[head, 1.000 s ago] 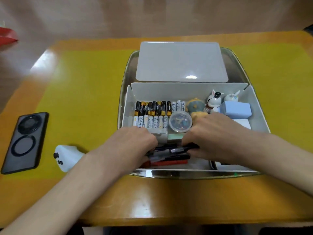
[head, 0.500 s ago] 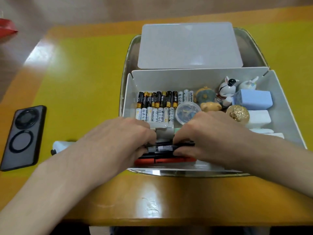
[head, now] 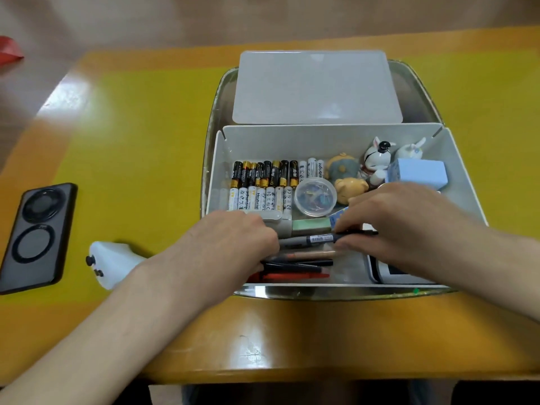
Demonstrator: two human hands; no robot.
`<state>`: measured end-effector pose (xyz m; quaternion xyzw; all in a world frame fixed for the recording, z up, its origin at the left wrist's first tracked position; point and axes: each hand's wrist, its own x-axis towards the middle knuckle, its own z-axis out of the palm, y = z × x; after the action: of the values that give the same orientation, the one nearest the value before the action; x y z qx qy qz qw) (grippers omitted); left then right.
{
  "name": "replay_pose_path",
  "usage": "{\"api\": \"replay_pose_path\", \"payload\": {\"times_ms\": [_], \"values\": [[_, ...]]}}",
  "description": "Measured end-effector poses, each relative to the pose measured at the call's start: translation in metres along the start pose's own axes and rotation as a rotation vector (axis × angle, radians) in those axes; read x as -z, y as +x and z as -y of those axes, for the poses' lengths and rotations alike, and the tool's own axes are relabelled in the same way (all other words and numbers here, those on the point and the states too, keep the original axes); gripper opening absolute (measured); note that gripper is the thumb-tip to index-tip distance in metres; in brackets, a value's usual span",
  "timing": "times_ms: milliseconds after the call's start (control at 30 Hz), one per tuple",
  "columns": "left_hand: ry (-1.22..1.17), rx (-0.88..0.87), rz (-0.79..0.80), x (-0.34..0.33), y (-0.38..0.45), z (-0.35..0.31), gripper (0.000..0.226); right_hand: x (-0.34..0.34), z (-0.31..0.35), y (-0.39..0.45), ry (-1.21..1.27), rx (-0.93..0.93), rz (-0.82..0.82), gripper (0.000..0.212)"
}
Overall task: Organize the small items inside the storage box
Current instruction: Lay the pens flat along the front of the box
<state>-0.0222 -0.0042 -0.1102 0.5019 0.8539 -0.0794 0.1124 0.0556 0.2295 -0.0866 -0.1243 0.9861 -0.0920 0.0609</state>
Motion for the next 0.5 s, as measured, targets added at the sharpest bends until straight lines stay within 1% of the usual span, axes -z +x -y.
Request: {"api": "replay_pose_path", "payload": {"times_ms": [67,167,267,333,433,500], "values": [[0.001,0.023,0.006,-0.001,0.000,0.001,0.003,-0.002,0.000,-0.002,0.005,0.004,0.023,0.017],[-0.081,0.060,0.024,0.000,0.001,0.005,0.002,-0.001,0.002,-0.006,-0.013,-0.011,0.042,0.018],[-0.134,0.071,0.024,-0.001,0.003,0.004,0.008,0.001,0.004,-0.007,-0.020,-0.019,0.028,0.017],[-0.154,0.070,-0.003,-0.001,0.003,0.003,0.014,-0.001,0.009,-0.004,-0.029,-0.006,-0.002,0.015],[-0.139,0.059,-0.075,0.001,-0.004,0.008,0.009,-0.007,0.017,0.006,-0.056,0.000,-0.031,0.012],[-0.197,0.048,-0.128,0.007,-0.013,0.016,0.007,-0.013,0.022,0.013,-0.060,0.016,-0.036,0.013]]}}
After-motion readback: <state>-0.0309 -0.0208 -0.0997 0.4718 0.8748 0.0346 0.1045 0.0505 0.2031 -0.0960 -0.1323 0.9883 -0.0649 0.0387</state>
